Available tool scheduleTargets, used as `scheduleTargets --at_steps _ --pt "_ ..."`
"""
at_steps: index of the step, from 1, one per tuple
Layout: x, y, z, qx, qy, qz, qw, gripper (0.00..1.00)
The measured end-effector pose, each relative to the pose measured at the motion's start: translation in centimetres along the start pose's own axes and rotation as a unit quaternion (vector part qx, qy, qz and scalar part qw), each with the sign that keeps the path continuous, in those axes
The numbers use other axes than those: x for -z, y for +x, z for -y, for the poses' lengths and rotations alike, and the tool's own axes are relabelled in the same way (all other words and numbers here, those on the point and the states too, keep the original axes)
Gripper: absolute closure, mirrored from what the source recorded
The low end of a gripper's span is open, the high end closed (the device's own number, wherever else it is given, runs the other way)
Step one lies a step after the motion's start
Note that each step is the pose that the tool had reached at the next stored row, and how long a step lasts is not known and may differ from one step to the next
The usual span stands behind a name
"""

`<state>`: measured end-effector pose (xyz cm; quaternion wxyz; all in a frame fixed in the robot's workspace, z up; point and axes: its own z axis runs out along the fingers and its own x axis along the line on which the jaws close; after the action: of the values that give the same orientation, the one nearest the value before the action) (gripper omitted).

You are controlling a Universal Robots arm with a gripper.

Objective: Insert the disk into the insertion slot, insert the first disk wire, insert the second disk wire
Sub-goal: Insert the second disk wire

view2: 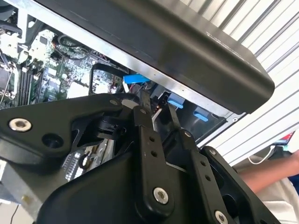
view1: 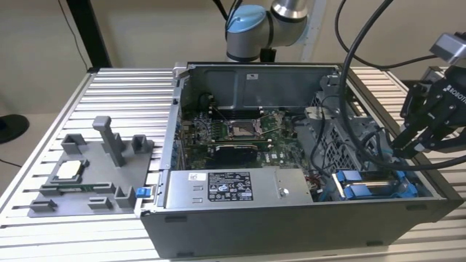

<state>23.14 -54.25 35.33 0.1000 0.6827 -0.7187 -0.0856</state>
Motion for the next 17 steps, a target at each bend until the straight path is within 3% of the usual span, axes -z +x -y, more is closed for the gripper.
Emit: scheduleTargets --at_steps 7,8,17 --pt "-0.02 0.00 0.01 0.000 0.0000 -0.0001 1.0000 0.00" --pt "-0.02 0.00 0.01 0.000 0.0000 0.0000 1.0000 1.00" --pt "-0.01 0.00 0.00 0.000 0.0000 0.0001 1.0000 1.00"
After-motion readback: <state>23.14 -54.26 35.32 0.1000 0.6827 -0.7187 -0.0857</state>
